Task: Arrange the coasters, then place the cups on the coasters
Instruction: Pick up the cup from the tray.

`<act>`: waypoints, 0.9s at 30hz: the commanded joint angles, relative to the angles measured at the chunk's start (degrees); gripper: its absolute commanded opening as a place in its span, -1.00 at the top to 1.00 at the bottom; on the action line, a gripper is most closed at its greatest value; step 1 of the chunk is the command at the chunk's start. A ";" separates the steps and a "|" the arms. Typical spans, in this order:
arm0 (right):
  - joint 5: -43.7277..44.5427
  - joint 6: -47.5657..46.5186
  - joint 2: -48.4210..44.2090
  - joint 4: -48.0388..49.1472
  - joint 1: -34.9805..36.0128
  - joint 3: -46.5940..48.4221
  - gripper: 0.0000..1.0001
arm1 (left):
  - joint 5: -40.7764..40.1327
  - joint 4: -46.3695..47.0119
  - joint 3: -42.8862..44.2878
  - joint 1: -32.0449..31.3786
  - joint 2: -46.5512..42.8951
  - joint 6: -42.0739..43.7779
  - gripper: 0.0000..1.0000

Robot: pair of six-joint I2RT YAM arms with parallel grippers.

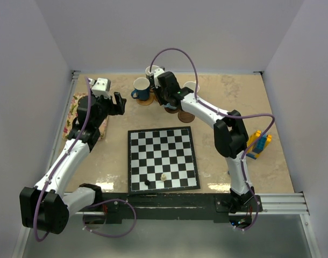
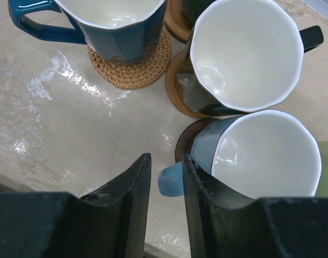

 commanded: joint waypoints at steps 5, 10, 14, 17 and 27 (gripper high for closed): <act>2.01 -0.81 0.22 -1.60 0.36 3.25 0.34 | 0.45 1.45 0.11 0.68 -1.55 0.76 -0.53; 2.10 -0.99 0.57 -2.48 0.36 3.51 0.34 | 0.54 1.53 0.11 0.68 -1.55 0.76 -0.53; 1.66 -1.25 1.10 -3.01 0.36 3.60 0.34 | 0.54 1.53 0.11 0.68 -1.64 0.76 -0.53; 1.48 -1.25 1.63 -3.27 0.36 3.86 0.34 | 0.54 1.53 0.11 0.68 -1.73 0.76 -0.53; 1.48 -1.34 1.19 -3.98 0.36 3.95 0.35 | 0.45 1.53 0.11 0.68 -1.99 0.76 -0.53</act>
